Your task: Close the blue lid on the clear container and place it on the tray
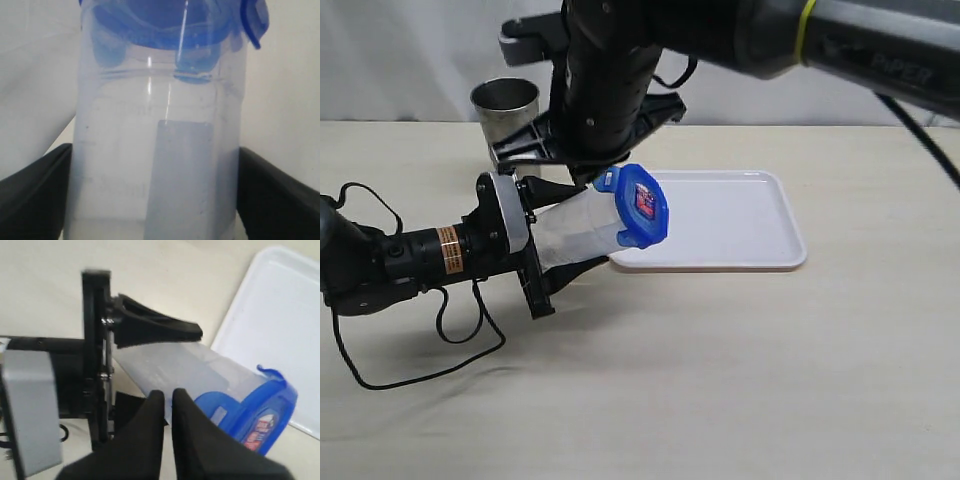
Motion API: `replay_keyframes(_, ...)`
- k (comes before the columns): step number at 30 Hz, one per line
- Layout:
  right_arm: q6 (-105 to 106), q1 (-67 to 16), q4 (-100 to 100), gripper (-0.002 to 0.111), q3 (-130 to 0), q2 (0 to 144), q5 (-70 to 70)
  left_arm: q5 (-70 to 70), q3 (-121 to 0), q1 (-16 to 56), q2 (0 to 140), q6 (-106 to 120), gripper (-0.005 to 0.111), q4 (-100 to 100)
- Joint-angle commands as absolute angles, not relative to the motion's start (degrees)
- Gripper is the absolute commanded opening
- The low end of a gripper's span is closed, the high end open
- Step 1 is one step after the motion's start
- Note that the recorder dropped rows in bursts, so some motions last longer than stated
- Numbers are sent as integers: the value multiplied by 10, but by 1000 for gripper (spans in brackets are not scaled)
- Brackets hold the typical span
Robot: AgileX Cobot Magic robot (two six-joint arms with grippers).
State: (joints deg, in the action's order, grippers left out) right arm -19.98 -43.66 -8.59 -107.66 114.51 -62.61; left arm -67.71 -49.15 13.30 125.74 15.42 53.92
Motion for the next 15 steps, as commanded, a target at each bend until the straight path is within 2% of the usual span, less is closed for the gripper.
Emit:
replay_keyframes(1, -186, -434, -82, 20, -1085, 1082, -624, -700, -495, 135, 1250, 152, 0, 530)
replay_keyframes(4, -214, -431, -104, 35, -1085, 1065, -677, -700, -495, 135, 1250, 152, 0, 528)
replay_keyframes(7, -262, -431, -150, 42, -1071, 1069, -700, -700, -495, 135, 1250, 152, 0, 528)
replay_keyframes(15, -296, -431, -129, 43, -1056, 1134, -674, -700, -495, 135, 1250, 149, 0, 532)
